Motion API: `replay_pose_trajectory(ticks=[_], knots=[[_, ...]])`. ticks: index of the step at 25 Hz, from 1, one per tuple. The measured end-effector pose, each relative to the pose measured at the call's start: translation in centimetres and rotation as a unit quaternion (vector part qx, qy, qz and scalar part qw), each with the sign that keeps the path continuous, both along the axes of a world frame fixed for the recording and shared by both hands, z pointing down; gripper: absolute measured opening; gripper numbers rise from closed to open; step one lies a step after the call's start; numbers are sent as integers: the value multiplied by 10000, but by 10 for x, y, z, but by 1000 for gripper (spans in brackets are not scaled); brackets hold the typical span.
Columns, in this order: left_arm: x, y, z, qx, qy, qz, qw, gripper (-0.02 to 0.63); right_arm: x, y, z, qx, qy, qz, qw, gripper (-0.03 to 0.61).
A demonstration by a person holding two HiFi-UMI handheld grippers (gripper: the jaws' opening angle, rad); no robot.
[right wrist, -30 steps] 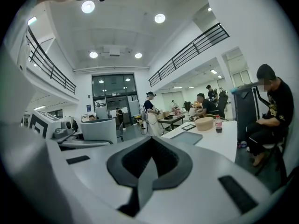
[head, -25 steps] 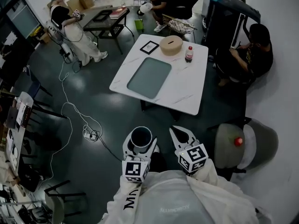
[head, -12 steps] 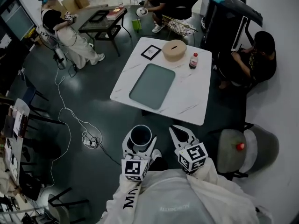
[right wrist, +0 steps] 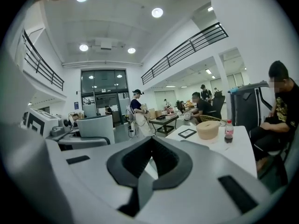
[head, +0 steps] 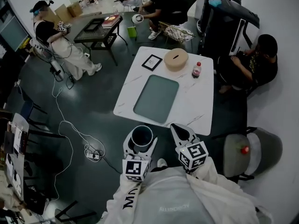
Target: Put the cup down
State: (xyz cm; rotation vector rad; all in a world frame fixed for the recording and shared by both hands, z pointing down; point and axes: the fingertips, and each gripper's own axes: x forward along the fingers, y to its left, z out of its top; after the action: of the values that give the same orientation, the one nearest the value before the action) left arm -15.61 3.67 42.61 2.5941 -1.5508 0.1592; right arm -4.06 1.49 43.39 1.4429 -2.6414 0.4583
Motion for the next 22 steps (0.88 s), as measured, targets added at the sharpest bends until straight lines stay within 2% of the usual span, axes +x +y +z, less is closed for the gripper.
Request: replay_pose_trajectory(ticks=[10,22], knots=[[-14,-19,6,-25,91,147,9998,393,5,-11,5,-160,136,367,9991,6],[-28,-32,10,-92,152,-24,9998,393,-2,-19,4,-177,218,340,9990,6]])
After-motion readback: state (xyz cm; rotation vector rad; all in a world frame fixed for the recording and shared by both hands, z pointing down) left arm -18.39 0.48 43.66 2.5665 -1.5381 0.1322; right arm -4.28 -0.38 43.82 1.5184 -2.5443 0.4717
